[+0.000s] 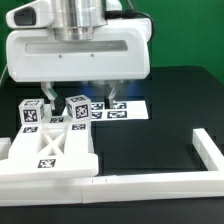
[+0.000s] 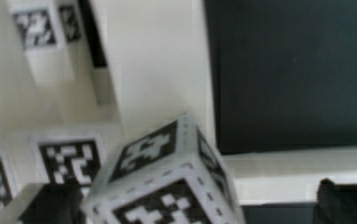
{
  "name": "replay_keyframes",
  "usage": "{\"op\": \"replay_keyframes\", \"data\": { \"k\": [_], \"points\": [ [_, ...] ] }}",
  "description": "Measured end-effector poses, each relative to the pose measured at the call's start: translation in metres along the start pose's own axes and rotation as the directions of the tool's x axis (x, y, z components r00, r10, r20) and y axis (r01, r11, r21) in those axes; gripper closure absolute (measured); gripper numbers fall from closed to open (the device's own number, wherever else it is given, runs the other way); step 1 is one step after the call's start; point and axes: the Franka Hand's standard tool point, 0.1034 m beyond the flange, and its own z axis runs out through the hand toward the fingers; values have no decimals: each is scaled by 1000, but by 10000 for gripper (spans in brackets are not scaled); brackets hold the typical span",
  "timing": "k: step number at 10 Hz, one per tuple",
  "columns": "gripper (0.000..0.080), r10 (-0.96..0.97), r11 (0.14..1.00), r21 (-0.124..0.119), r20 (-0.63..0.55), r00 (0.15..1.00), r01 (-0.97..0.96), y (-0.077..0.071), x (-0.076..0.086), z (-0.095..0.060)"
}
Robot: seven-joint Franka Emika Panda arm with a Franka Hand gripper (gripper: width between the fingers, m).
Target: Assemble chair
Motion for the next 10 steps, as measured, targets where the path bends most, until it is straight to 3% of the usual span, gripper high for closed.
{"op": "replay_keyframes", "data": {
  "k": [2, 4, 6, 7, 8, 10],
  "points": [
    [151, -136, 991, -2, 5, 991, 136, 2, 0, -1],
    [151, -142, 990, -2, 6, 990, 142, 2, 0, -1],
    [414, -112, 994, -2, 6, 994, 112, 2, 0, 0],
    [414, -60, 998, -2, 6, 998, 60, 2, 0, 0],
    [516, 38, 999, -2, 6, 999, -38, 2, 0, 0],
    [516, 241, 970, -6, -12, 970, -241, 2, 2, 0]
  ]
}}
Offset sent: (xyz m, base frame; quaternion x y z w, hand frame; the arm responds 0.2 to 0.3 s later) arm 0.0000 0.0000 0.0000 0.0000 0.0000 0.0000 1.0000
